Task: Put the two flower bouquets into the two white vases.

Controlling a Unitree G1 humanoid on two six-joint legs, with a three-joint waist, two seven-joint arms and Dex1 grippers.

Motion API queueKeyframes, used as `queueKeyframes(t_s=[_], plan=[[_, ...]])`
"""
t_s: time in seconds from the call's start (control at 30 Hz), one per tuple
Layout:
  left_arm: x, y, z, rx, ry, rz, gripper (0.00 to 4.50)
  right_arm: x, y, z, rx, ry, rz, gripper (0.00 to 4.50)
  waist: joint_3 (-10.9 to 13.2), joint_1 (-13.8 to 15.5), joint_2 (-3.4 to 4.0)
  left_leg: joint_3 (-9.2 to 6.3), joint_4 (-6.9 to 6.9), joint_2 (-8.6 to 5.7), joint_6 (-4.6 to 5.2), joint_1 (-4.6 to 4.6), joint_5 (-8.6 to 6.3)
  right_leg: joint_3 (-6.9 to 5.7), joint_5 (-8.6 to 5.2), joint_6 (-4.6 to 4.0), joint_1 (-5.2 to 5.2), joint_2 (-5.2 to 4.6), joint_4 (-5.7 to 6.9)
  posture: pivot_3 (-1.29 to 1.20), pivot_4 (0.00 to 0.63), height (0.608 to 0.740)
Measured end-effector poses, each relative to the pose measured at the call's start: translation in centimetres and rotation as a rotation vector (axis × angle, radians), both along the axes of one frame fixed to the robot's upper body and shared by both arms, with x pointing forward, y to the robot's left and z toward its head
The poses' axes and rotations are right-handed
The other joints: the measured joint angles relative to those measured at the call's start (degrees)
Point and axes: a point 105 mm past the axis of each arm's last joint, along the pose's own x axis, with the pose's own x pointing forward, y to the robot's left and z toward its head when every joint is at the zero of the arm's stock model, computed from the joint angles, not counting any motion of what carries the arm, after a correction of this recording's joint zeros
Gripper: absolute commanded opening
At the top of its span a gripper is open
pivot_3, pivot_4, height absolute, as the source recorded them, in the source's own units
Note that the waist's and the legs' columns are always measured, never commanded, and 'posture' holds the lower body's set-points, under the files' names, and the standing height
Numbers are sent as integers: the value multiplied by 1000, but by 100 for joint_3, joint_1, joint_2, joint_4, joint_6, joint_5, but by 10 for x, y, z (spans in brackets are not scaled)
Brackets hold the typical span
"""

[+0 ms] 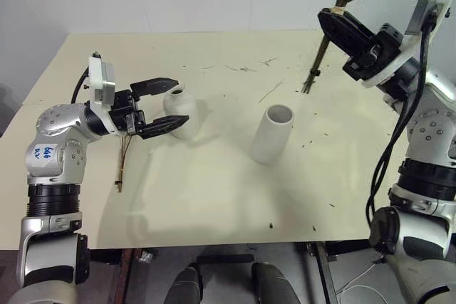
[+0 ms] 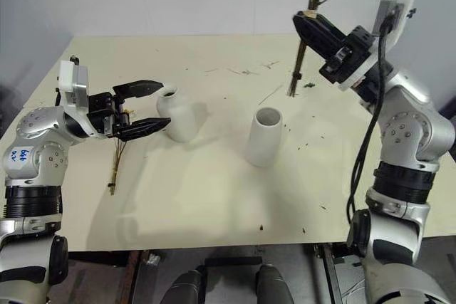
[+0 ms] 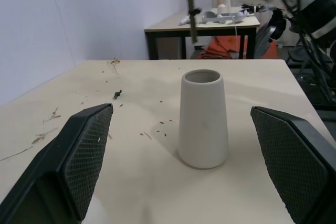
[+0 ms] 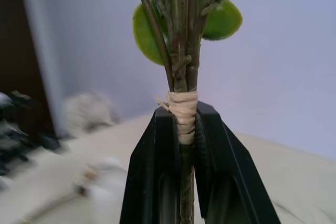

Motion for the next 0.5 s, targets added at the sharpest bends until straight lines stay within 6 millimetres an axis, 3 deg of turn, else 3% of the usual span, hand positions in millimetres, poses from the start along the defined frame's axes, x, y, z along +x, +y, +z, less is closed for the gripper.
queueKeyframes(t_s=[0.17,0.5], plan=[[1,-1,1,-5,-1,9,4500,5,15,-27,-13,60,23,39,-3,-11,-6,1,4,0,2,1,0,1,1,0,0,0,4,0,150,740],[1,-4,1,-16,-6,18,4500,18,26,-50,-27,36,-29,39,-3,-30,-6,2,-1,1,2,2,0,1,1,-1,-3,1,3,0,150,740]])
